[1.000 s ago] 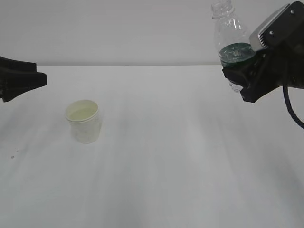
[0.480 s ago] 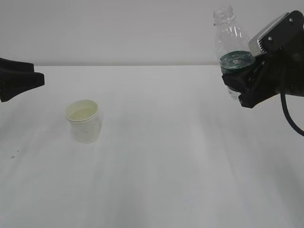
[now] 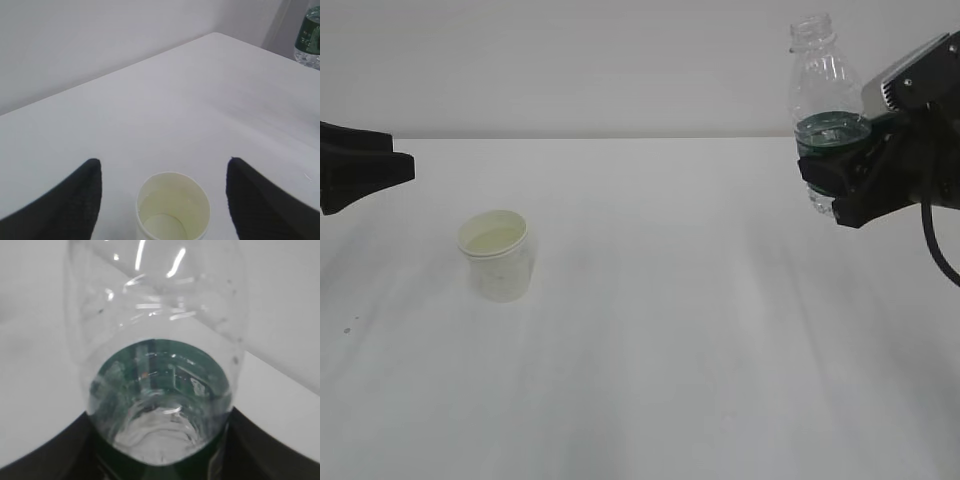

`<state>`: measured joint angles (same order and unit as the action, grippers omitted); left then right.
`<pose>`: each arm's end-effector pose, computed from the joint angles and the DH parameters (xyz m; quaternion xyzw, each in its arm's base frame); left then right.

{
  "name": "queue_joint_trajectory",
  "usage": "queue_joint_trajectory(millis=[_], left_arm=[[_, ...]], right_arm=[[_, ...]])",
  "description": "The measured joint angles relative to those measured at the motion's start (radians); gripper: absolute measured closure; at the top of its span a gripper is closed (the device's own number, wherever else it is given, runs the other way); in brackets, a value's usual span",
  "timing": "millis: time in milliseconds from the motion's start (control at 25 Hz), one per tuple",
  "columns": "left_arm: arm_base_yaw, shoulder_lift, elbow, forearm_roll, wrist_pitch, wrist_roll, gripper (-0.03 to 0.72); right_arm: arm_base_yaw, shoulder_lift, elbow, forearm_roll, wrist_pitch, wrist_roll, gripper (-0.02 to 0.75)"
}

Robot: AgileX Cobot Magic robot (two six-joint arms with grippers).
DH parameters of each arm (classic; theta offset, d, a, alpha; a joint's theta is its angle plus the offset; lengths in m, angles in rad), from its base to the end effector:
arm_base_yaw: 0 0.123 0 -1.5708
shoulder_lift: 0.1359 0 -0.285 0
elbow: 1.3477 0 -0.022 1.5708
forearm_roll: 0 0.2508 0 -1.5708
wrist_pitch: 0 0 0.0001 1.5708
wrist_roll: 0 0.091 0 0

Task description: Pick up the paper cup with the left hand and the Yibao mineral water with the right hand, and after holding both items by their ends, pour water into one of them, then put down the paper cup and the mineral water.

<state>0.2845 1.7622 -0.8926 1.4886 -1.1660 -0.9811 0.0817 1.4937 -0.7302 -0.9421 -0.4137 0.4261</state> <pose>0.3260 0.0085 0.2112 0.2933 0.7253 -0.3276 0.5297 0.3011 0.0543 0.2322 -0.3131 0.7722 0.0316 0.5519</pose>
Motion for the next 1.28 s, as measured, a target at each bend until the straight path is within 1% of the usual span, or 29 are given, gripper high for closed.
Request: queue_joint_trajectory(millis=[280, 1080, 1280], left_arm=[[0.0, 0.0, 0.0, 0.0, 0.0, 0.0, 0.137], [0.0, 0.0, 0.0, 0.001, 0.0, 0.0, 0.146], [0.0, 0.0, 0.0, 0.002, 0.0, 0.0, 0.146]], right_arm=[[-0.001, 0.014, 0.036, 0.041, -0.01, -0.002, 0.302], [-0.001, 0.114, 0.063, 0.158, -0.069, -0.002, 0.302], [-0.001, 0.154, 0.063, 0.183, -0.079, -0.002, 0.323]])
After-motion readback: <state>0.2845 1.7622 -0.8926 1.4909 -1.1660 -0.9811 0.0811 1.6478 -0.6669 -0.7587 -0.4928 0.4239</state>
